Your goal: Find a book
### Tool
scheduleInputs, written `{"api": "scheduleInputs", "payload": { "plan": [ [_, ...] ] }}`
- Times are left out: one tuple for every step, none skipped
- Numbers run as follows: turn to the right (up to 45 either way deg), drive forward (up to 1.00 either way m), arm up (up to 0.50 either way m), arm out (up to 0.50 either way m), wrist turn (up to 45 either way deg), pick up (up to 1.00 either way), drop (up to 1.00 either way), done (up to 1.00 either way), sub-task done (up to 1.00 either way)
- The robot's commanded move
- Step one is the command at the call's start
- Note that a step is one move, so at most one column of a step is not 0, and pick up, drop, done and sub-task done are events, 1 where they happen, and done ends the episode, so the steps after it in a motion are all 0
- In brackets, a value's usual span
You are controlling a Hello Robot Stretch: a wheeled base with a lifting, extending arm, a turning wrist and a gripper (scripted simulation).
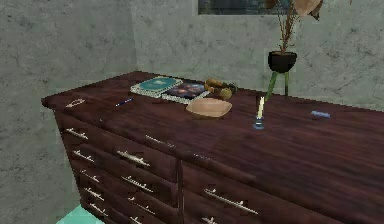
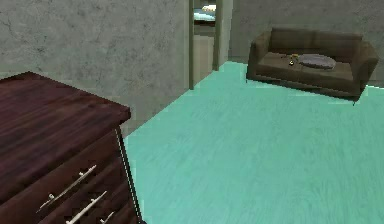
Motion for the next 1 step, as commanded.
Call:
{"api": "scheduleInputs", "payload": {
  "plan": [
    [0.0,0.0,0.0,0.0,0.0,0.0,0.0,1.0,0.0]
  ]
}}
